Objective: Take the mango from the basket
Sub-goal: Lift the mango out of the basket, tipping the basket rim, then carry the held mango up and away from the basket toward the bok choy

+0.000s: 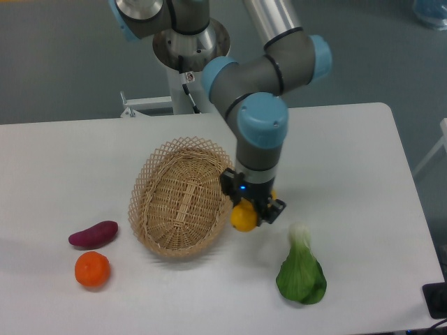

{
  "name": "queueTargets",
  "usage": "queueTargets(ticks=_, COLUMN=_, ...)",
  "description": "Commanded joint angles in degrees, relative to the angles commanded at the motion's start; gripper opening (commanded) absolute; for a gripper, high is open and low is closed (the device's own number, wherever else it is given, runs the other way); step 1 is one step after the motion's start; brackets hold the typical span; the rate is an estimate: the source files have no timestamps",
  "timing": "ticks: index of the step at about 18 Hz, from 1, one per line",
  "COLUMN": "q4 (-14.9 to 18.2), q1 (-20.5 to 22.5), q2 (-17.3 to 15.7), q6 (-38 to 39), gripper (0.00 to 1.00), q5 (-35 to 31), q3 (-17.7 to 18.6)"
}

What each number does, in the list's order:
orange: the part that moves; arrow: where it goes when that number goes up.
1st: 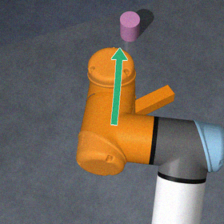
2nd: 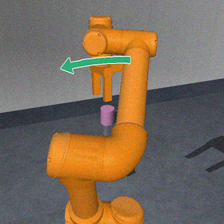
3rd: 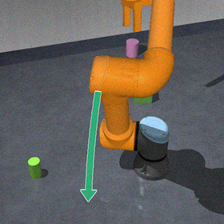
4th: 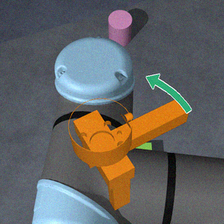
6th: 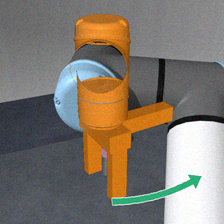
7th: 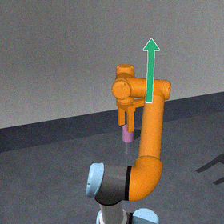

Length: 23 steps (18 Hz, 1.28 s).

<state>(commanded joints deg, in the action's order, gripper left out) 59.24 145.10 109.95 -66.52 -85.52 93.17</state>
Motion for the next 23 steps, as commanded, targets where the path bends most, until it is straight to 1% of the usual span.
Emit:
queueTargets(ticks=3, q4=0.09, q1=1.59, q2=0.00, q6=-3.61, gripper=0.44, q5=-0.09, q3=0.08)
queueTargets(ticks=8, q4=-0.17, q1=3.78, q2=0.79, q6=-4.66, gripper=0.45, q5=-0.09, q3=-1.40)
queueTargets(ticks=10, q4=-0.09, q1=4.14, q2=1.32, q6=-6.86, gripper=0.45, q5=-0.09, q3=-2.11)
queueTargets(ticks=15, q4=-0.09, q1=4.58, q2=1.93, q6=-7.22, gripper=0.47, q5=-2.46, q3=-3.08)
queueTargets(ticks=20, q4=-0.88, q1=5.37, q2=2.46, q6=-7.39, gripper=0.48, q5=-2.64, q3=-3.61)
queueTargets(ticks=23, q4=-0.44, q1=5.89, q2=2.72, q6=-9.76, gripper=0.48, q5=-2.64, q3=-4.13)
